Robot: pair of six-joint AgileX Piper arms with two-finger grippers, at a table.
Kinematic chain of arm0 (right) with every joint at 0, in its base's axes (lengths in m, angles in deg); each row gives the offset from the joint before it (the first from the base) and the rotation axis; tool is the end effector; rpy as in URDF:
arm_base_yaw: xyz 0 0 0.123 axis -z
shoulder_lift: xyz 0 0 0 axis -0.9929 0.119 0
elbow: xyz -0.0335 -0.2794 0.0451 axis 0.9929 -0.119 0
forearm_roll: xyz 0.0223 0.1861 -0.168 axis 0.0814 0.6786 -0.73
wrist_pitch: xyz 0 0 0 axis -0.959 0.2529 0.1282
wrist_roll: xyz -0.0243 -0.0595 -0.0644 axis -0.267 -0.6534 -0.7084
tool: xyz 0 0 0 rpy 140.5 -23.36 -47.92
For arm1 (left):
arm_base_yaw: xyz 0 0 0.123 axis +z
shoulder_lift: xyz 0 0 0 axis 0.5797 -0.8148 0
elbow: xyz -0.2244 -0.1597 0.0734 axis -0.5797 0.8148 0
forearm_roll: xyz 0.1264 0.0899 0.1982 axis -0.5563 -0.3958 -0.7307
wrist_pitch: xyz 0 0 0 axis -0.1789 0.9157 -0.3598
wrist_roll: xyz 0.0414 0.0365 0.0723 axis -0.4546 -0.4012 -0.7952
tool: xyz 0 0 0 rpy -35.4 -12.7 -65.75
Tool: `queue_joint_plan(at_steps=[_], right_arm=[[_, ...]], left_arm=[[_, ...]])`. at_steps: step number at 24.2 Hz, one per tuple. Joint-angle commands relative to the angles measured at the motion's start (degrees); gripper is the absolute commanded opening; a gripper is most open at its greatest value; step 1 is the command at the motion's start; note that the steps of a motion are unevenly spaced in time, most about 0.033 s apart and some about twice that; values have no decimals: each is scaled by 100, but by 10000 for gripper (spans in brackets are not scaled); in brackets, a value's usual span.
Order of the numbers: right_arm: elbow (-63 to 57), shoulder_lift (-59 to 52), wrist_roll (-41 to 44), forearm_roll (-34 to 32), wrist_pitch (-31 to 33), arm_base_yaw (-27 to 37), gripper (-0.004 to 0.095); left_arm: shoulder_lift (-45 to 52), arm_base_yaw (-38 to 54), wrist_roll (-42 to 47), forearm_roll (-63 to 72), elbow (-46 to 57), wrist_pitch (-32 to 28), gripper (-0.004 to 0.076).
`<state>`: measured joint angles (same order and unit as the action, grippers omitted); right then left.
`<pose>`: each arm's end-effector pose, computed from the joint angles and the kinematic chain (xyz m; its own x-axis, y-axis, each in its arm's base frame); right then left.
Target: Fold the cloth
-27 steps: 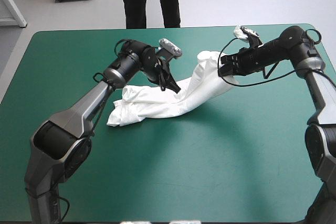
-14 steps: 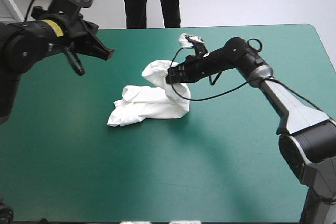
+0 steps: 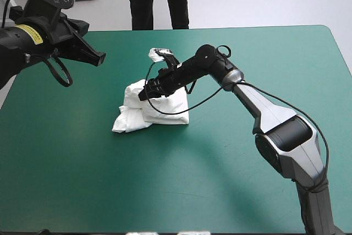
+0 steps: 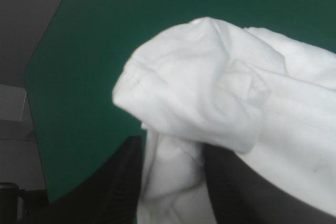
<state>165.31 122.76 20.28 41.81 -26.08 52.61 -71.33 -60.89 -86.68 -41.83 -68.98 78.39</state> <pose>0.3831 0.2996 0.2867 -0.7661 -0.3449 -0.5423 -0.6420 0.4494 0.6211 0.2093 -0.0831 0.5589 -0.3151 0.4335 -0.8443 0.3858 0.8713 0.3034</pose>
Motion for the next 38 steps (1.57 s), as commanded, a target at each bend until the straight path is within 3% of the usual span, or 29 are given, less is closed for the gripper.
queue_joint_plan(at_steps=[1, 4, 5, 8, 11, 17, 31, 38], right_arm=[[714, -363, -67, 339, 351, 44, 604], [1402, -363, 400, -222, 950, 142, 617], [1656, -400, 845, -962, 1064, 215, 617], [1563, -798, 1495, -2114, 1064, 472, 618], [1089, -1234, 1728, -2845, 1064, 695, 618], [75, -1264, 1660, -2589, 1015, 919, 618], [60, -92, 1007, -1278, 777, 919, 623], [60, 282, 956, -1115, 735, 919, 623]], left_arm=[[151, 12, 54, -10, -113, -131, -10], [151, 12, 54, 30, -113, -111, -10], [163, 12, 54, 55, -113, -74, -10], [227, -1, 54, 94, -113, -47, -10], [321, -1, 54, 94, -113, -58, -10], [347, -1, 54, 188, -113, -130, -10], [347, -1, 54, 188, -113, -183, -10], [347, -1, 54, 188, -113, -183, -10]])
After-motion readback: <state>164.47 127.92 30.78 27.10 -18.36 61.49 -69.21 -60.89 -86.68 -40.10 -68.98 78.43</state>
